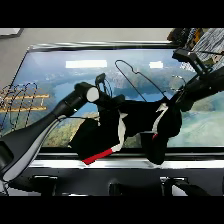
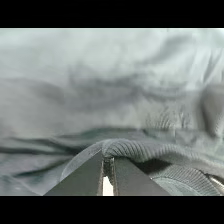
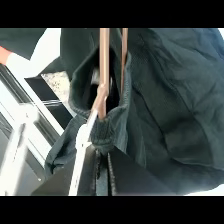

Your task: Fold the clothes and pants, and hang the long-sleeved shirts on hangers.

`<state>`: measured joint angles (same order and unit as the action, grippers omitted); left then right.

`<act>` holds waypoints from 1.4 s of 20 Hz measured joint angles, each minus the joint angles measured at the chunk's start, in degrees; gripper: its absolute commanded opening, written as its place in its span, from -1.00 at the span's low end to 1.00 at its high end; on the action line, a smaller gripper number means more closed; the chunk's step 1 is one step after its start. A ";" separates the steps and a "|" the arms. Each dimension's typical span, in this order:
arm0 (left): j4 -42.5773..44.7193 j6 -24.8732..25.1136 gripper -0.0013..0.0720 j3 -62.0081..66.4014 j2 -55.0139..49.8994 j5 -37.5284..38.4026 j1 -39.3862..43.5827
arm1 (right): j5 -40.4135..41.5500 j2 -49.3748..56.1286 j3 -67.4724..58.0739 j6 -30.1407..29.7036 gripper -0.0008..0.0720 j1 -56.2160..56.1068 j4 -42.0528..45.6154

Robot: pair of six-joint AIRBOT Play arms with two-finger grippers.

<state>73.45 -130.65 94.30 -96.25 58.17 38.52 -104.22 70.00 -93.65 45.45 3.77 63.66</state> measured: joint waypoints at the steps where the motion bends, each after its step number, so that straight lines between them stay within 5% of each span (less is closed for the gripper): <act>1: 0.00 0.87 -0.88 0.11 0.33 0.31 -1.01 | -0.15 -0.04 0.22 0.55 -0.90 -0.07 0.00; 10: -0.24 7.17 -0.88 3.02 1.25 1.42 -7.85 | -0.55 -0.17 4.94 4.94 -0.90 -8.20 4.50; 28: -0.13 10.86 -0.88 5.46 1.14 -3.63 -14.99 | -1.05 -0.28 6.10 9.11 -0.91 -10.05 4.48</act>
<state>73.32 -119.79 99.77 -95.11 54.54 23.53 -105.27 69.71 -87.55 54.57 -6.28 68.14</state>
